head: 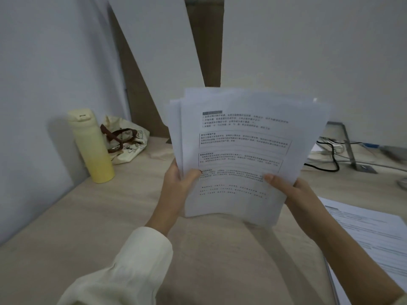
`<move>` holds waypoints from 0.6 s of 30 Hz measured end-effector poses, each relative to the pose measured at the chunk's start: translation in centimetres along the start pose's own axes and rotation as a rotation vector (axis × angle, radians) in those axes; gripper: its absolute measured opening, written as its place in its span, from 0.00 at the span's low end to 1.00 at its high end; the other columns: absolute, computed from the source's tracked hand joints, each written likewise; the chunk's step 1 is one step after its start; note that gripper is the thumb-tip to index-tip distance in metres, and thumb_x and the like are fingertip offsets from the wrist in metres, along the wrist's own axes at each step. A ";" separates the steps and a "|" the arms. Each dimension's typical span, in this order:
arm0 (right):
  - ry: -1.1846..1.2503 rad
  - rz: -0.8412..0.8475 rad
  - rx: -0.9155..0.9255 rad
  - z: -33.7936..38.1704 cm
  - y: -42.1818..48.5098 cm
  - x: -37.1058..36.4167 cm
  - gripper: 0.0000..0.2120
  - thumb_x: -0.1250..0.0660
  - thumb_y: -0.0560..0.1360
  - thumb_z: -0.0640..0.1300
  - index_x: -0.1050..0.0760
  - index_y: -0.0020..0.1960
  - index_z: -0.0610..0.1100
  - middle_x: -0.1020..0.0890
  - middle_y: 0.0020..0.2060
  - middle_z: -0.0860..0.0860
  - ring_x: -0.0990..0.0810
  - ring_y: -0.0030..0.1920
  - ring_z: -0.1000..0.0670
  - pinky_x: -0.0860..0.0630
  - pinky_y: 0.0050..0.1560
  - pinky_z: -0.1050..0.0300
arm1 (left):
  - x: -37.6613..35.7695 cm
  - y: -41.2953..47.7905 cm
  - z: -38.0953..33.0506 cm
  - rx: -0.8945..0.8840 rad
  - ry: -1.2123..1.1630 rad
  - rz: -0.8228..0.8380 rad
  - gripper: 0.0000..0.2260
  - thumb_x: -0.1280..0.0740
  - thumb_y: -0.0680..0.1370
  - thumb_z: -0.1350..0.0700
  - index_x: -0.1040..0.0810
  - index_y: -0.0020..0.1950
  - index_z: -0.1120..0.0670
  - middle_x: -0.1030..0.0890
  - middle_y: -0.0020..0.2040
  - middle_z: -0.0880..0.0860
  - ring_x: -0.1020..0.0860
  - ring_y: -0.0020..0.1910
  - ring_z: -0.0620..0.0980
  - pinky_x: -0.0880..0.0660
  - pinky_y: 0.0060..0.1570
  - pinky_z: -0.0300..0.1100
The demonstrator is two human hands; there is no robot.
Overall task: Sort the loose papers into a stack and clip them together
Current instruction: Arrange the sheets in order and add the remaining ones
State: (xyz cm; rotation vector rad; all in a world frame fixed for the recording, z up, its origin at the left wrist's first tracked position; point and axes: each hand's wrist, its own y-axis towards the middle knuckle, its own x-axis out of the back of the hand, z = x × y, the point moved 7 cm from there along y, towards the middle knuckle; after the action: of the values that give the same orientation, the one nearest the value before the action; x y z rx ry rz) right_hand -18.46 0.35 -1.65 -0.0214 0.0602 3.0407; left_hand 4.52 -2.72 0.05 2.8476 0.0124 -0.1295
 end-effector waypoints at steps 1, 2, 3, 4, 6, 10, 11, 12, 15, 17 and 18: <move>0.013 -0.012 0.019 0.6 0.0 0.0 0.19 0.32 0.69 0.46 0.23 0.60 0.47 0.17 0.55 0.51 0.19 0.56 0.48 0.25 0.60 0.45 | -0.1 -0.1 -0.5 -0.023 -0.018 0.005 0.14 0.38 0.75 0.69 0.27 0.58 0.57 0.20 0.46 0.47 0.20 0.39 0.34 0.25 0.35 0.27; 0.026 -0.010 0.036 1.0 -0.1 0.1 0.20 0.32 0.68 0.47 0.23 0.60 0.46 0.16 0.55 0.51 0.18 0.55 0.49 0.24 0.59 0.47 | 0.1 -0.2 -0.9 -0.050 -0.035 -0.001 0.13 0.37 0.74 0.68 0.26 0.57 0.56 0.20 0.46 0.46 0.20 0.39 0.34 0.25 0.36 0.27; 0.029 0.006 0.050 1.4 -0.1 0.1 0.20 0.32 0.68 0.48 0.23 0.60 0.46 0.16 0.54 0.52 0.18 0.55 0.49 0.24 0.58 0.48 | 0.3 -0.3 -1.2 -0.076 -0.037 -0.007 0.13 0.36 0.73 0.66 0.26 0.56 0.54 0.19 0.47 0.46 0.20 0.40 0.34 0.25 0.36 0.28; 0.015 0.027 0.054 1.5 -0.2 0.1 0.20 0.31 0.68 0.48 0.23 0.60 0.46 0.16 0.54 0.52 0.18 0.55 0.50 0.24 0.58 0.49 | 0.6 -0.4 -1.1 -0.092 -0.031 -0.007 0.14 0.35 0.72 0.63 0.26 0.55 0.52 0.19 0.47 0.45 0.20 0.42 0.34 0.25 0.37 0.28; -0.039 0.062 0.021 0.6 -0.5 0.0 0.20 0.30 0.69 0.48 0.23 0.60 0.47 0.16 0.54 0.52 0.18 0.55 0.51 0.25 0.60 0.48 | 0.7 -0.9 -0.1 -0.068 -0.003 -0.002 0.15 0.36 0.69 0.60 0.25 0.54 0.51 0.18 0.47 0.44 0.19 0.43 0.35 0.25 0.38 0.28; -0.025 0.028 -0.055 -1.5 -0.9 -0.2 0.16 0.34 0.73 0.46 0.23 0.60 0.48 0.16 0.54 0.53 0.18 0.55 0.51 0.27 0.63 0.45 | 0.3 -2.1 2.2 0.005 0.010 -0.025 0.15 0.37 0.74 0.68 0.24 0.52 0.49 0.16 0.45 0.43 0.19 0.45 0.38 0.24 0.40 0.31; -0.027 0.011 -0.033 -1.3 -0.8 -0.1 0.15 0.35 0.74 0.45 0.23 0.60 0.47 0.16 0.54 0.52 0.18 0.56 0.50 0.26 0.63 0.45 | 0.3 -2.1 2.0 0.004 -0.005 -0.039 0.14 0.37 0.74 0.68 0.24 0.51 0.49 0.16 0.46 0.44 0.19 0.45 0.39 0.23 0.41 0.32; -0.030 -0.003 -0.003 -0.9 -0.7 0.0 0.14 0.35 0.75 0.44 0.23 0.60 0.46 0.16 0.55 0.51 0.18 0.56 0.49 0.26 0.62 0.45 | 0.4 -2.1 1.7 -0.010 -0.012 -0.057 0.13 0.36 0.73 0.66 0.24 0.52 0.49 0.17 0.48 0.46 0.19 0.46 0.41 0.22 0.43 0.34; -0.022 -0.035 0.040 -0.2 -0.6 0.4 0.14 0.35 0.74 0.45 0.23 0.59 0.48 0.16 0.54 0.52 0.18 0.55 0.49 0.24 0.58 0.47 | 0.5 -2.3 1.1 -0.049 -0.007 -0.088 0.13 0.35 0.72 0.64 0.24 0.53 0.49 0.18 0.49 0.46 0.19 0.48 0.41 0.22 0.46 0.34; -0.031 -0.026 -0.022 -1.5 -0.9 0.4 0.12 0.34 0.74 0.44 0.22 0.57 0.50 0.16 0.53 0.54 0.18 0.54 0.51 0.24 0.59 0.47 | 0.1 -3.0 2.1 -0.004 0.017 -0.073 0.15 0.37 0.75 0.67 0.25 0.51 0.47 0.17 0.45 0.40 0.20 0.46 0.35 0.24 0.44 0.29; -0.046 -0.007 -0.076 -2.5 -1.2 0.2 0.11 0.35 0.74 0.44 0.23 0.56 0.51 0.16 0.53 0.54 0.18 0.55 0.51 0.26 0.62 0.46 | -0.2 -3.4 2.8 0.030 0.032 -0.061 0.16 0.37 0.75 0.67 0.25 0.51 0.45 0.17 0.44 0.37 0.21 0.45 0.33 0.25 0.43 0.27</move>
State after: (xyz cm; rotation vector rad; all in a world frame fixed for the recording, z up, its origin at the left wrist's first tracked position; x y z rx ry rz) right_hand -18.53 1.46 -4.22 0.0422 -0.0593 3.0328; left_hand 4.05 -0.25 -3.62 2.8805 0.1046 -0.0973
